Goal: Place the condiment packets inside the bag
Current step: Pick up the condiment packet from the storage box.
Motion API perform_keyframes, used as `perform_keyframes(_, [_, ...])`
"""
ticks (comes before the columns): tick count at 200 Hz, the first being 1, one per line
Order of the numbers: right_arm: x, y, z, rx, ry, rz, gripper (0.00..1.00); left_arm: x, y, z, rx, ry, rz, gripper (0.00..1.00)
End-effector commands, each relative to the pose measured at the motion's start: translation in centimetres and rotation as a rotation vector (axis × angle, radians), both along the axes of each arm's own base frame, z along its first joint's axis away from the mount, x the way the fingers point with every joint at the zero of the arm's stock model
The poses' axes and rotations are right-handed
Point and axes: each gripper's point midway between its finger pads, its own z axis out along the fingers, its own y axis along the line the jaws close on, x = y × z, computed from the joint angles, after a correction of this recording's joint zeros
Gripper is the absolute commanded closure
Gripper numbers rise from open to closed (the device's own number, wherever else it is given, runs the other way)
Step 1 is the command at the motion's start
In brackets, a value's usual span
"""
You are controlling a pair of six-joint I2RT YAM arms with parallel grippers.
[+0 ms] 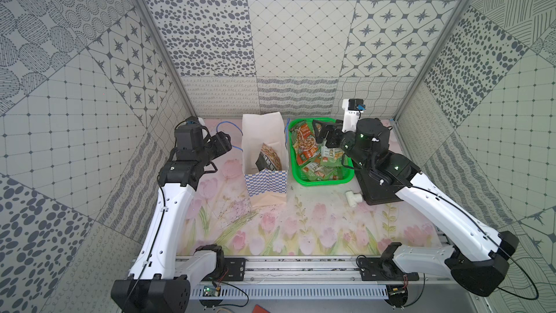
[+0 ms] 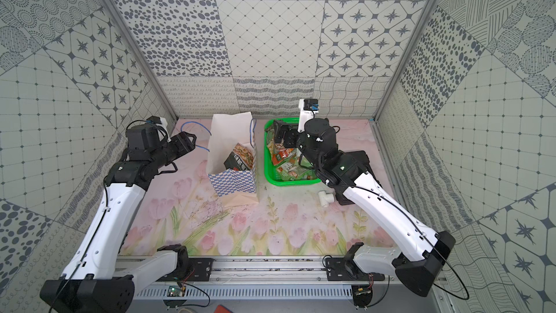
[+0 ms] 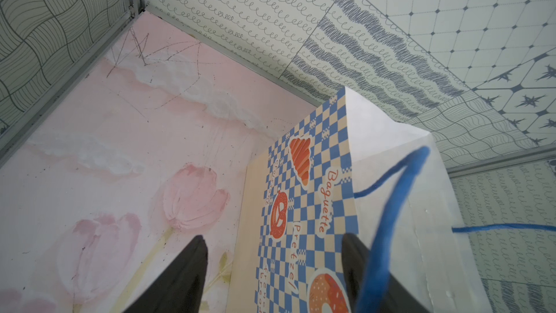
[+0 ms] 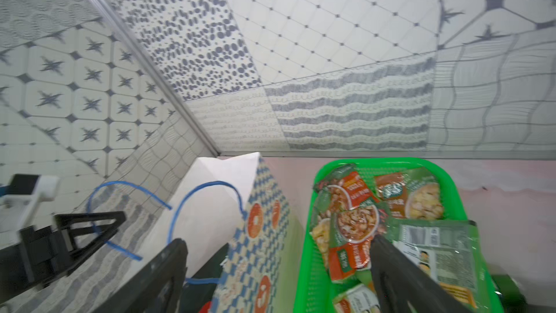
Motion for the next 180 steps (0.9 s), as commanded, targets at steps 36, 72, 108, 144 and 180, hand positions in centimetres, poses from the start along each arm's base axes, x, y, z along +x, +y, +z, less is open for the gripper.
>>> perform_keyframes(36, [3.7, -4.3, -10.4, -0.006, 0.268, -0.056, 0.07, 0.2, -0.3, 0.5, -0.004, -0.016, -0.017, 0.15])
perform_keyframes(72, [6.2, -6.6, -15.9, -0.062, 0.409, -0.107, 0.16, 0.2, -0.3, 0.4, -0.004, -0.014, -0.015, 0.14])
perform_keyframes(108, [6.7, -6.1, -20.0, -0.139, 0.544, -0.078, 0.18, 0.2, -0.2, 0.6, -0.002, -0.018, -0.015, 0.14])
perform_keyframes(144, [5.9, -3.6, -23.3, -0.188, 0.625, -0.003, 0.15, 0.2, -0.4, 0.5, -0.007, -0.017, -0.020, 0.13])
perform_keyframes(180, [6.7, -2.8, -25.4, -0.309, 0.648, -0.039, 0.15, 0.2, -0.4, 0.6, -0.009, -0.021, -0.021, 0.13])
